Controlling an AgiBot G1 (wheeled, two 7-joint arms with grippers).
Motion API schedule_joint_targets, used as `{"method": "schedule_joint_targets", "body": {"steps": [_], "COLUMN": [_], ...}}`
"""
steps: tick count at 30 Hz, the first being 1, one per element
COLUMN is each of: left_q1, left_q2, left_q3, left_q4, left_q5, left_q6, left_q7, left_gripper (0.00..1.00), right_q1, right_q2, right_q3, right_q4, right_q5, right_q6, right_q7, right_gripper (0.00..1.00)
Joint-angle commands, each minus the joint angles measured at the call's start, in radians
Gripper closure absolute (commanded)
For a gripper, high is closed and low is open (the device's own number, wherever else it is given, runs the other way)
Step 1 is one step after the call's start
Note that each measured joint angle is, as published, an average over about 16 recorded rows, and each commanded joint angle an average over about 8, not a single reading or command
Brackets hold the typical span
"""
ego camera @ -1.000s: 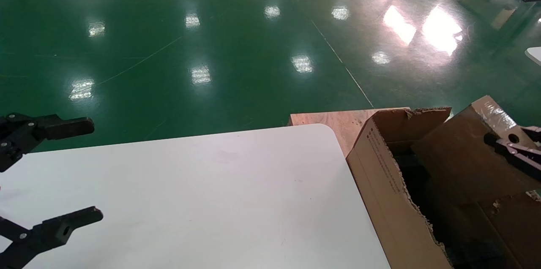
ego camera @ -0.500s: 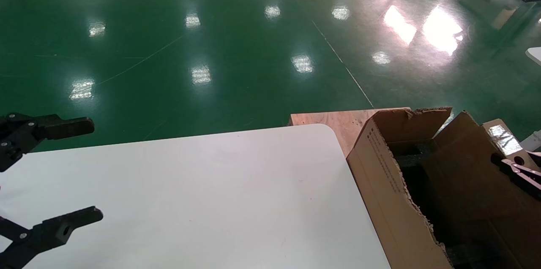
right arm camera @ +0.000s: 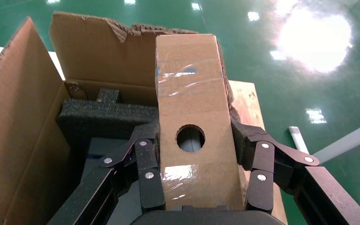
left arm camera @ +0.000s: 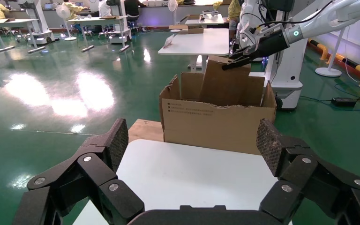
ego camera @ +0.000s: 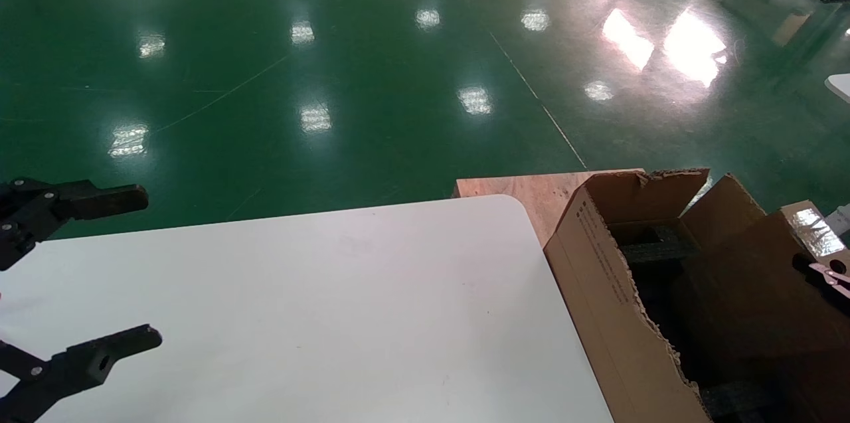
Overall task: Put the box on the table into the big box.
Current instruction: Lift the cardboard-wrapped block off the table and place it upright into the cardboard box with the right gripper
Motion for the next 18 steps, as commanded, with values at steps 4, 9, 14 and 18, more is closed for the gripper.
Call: {"method": "schedule_joint_targets", "body": {"steps": [4,9,14,18], "left_q1": [0.0,0.0,0.0,0.0], "left_q2": [0.0,0.0,0.0,0.0], "left_q3": [0.0,0.0,0.0,0.0], "left_q4": [0.0,0.0,0.0,0.0], "left_q5": [0.0,0.0,0.0,0.0], "left_q6": [0.0,0.0,0.0,0.0], "left_q7": [0.0,0.0,0.0,0.0], "left_gripper": [0.0,0.0,0.0,0.0], "right_q1": [0.013,0.055,0.102,0.132], "right_q2": [0.0,-0.008,-0.013,-0.01], "right_q3": [-0.018,-0.053,-0.089,-0.12], "right_q4": [-0.011,-0.042,-0.083,-0.115], "right_q5": [0.005,0.015,0.024,0.032], "right_q6": [0.004,0.012,0.006,-0.008], "right_q7": [0.002,-0.008,-0.024,-0.03], "right_gripper": [1.0,1.0,1.0,1.0]}}
